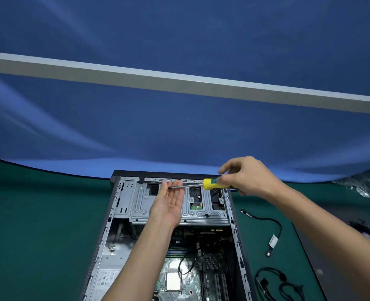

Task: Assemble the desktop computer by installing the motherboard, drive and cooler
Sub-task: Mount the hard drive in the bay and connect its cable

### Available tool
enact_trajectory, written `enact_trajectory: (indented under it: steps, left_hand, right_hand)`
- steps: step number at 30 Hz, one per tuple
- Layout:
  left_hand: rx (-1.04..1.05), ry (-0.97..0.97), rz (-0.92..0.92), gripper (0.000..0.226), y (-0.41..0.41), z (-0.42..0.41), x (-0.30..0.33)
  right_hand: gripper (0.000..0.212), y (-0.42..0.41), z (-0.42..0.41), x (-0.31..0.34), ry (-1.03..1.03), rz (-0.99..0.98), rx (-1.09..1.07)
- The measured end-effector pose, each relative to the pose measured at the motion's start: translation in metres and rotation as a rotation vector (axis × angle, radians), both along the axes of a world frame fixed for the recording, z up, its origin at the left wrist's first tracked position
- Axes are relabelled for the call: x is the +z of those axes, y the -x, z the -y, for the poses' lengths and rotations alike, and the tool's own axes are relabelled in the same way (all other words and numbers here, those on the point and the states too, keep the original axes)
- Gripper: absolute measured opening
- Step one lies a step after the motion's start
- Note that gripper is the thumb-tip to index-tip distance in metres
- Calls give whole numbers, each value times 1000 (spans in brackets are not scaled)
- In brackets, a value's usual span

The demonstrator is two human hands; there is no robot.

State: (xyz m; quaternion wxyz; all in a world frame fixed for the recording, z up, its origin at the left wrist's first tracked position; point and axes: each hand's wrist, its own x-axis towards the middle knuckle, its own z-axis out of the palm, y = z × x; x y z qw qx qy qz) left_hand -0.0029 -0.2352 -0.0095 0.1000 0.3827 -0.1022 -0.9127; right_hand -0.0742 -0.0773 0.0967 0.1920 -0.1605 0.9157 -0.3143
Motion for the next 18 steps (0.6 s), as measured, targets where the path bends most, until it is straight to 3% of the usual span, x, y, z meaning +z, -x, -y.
enact_trajectory:
  steps: [2, 4, 12, 18]
  left_hand:
    - [22, -30, 33, 20, 2, -6, 0]
    - [50, -80, 58, 22, 5, -13, 0]
    - [-25, -130, 119, 23, 5, -33, -7]
    - [-161, -99, 154, 26, -3, -34, -17]
  right_hand:
    - [13, 0, -6, 2, 215, 92, -99]
    - [13, -4, -10, 0, 285, 9, -151]
    - [24, -25, -16, -22, 292, -220, -195]
    - [25, -27, -25, -29, 204, -215, -175]
